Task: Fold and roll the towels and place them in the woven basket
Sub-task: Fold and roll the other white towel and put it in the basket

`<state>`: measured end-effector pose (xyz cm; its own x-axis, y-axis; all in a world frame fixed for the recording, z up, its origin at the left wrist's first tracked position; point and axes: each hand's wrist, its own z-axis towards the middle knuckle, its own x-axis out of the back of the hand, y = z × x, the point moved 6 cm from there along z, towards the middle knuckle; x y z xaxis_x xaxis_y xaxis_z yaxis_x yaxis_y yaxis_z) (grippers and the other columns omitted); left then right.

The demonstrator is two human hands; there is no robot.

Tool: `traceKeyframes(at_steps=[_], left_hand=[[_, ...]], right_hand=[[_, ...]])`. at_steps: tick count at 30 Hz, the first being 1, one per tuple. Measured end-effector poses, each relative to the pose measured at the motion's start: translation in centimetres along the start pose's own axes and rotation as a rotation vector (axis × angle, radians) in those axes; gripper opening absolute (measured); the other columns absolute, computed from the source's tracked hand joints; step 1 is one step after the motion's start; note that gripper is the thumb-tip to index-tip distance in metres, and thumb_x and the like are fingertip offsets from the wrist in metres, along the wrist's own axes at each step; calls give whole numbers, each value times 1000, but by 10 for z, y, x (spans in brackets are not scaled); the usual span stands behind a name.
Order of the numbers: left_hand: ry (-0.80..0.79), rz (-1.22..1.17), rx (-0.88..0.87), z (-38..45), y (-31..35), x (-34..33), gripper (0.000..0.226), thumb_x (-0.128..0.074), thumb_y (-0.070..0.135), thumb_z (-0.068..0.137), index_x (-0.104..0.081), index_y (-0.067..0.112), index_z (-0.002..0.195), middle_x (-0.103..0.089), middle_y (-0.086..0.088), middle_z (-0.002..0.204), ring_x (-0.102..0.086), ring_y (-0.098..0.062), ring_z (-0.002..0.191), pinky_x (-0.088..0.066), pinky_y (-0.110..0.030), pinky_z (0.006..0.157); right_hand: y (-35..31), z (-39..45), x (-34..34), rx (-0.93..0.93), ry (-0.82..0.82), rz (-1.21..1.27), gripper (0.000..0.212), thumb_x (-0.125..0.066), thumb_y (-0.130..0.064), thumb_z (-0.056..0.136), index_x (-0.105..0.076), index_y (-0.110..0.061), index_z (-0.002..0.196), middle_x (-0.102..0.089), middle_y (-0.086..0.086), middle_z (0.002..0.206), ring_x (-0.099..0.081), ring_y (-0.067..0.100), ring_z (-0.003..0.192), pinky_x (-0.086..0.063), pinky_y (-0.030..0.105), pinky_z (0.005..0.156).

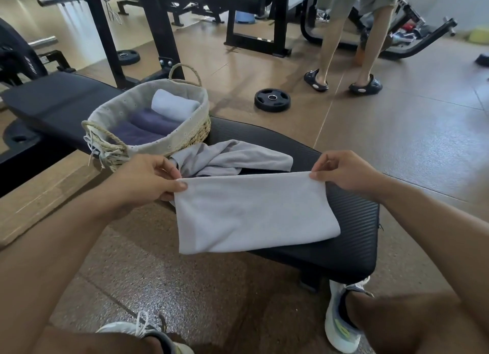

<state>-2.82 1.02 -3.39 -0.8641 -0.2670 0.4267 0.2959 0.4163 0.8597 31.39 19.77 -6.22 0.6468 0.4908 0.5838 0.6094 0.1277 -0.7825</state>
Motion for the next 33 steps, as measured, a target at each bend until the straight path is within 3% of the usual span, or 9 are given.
traceKeyframes(at_steps=[4, 7, 11, 15, 17, 19, 22, 26, 33], left_hand=[[-127, 115, 33, -7, 1, 0, 24, -82, -8, 72, -71, 0, 92, -71, -17, 80, -67, -15, 62, -53, -19, 53], [-209, 200, 52, -11, 0, -4, 13, -81, -5, 75, -77, 4, 84, -74, -11, 77, -66, -13, 66, -51, -18, 56], [-318, 106, 10, -19, 3, -8, 12, -81, 0, 75, -73, 9, 74, -70, -7, 76, -61, -17, 77, -49, -27, 74], [-468, -220, -2, -28, 6, -10, 22, -89, 24, 66, -75, 15, 81, -73, -8, 94, -68, -17, 90, -56, -31, 83], [-480, -380, 30, -28, 7, -8, 52, -85, 30, 69, -72, 7, 114, -72, -14, 118, -68, -26, 110, -54, -40, 96], [-468, -432, 52, -28, 7, -10, 56, -80, 26, 81, -64, 6, 130, -67, -16, 130, -63, -31, 121, -48, -46, 105], [-434, -387, 134, -29, 0, -22, 47, -83, 22, 79, -70, 2, 120, -71, -17, 122, -70, -29, 111, -55, -38, 96], [-332, -189, 203, -28, -7, -43, 22, -71, 14, 88, -75, -3, 103, -77, -18, 102, -75, -29, 90, -62, -37, 81], [-78, -48, 79, -16, -1, -49, 31, -74, 34, 89, -74, 4, 94, -77, -13, 94, -74, -26, 78, -56, -29, 53]], right_hand=[[-7, -8, 17, 71, -19, 22, 14, -79, -15, 86, -74, -17, 99, -74, 17, 100, -70, 25, 88, -52, 49, 99], [-14, -24, 23, 106, -172, -80, 26, -74, -29, 89, -74, -34, 115, -75, 0, 100, -71, 18, 99, -50, 43, 102], [-23, -44, 18, 113, -291, -183, 16, -65, -33, 95, -76, -29, 105, -77, -6, 106, -70, 12, 104, -50, 45, 104], [-36, -65, 19, 152, -317, 177, 43, -76, -59, 78, -70, -18, 93, -73, -1, 95, -69, 15, 88, -58, 31, 81], [-41, -72, 22, 163, -350, 371, 39, -79, -55, 78, -68, -19, 90, -66, 0, 86, -64, 12, 77, -56, 24, 67], [-45, -73, 26, 132, -311, 484, 25, -68, -40, 91, -64, -16, 93, -64, 2, 81, -62, 13, 68, -54, 22, 56], [-33, -68, 25, -4, -246, 406, 21, -53, -27, 99, -65, -10, 103, -69, 1, 76, -64, 10, 60, -52, 20, 49], [-3, -65, 11, -188, -259, 120, 30, -52, -31, 104, -70, -7, 106, -78, 5, 87, -74, 13, 74, -57, 25, 60], [-8, -57, 12, -236, 6, -30, 29, -61, -41, 99, -65, -13, 93, -75, 4, 75, -74, 20, 63, -59, 34, 55]])
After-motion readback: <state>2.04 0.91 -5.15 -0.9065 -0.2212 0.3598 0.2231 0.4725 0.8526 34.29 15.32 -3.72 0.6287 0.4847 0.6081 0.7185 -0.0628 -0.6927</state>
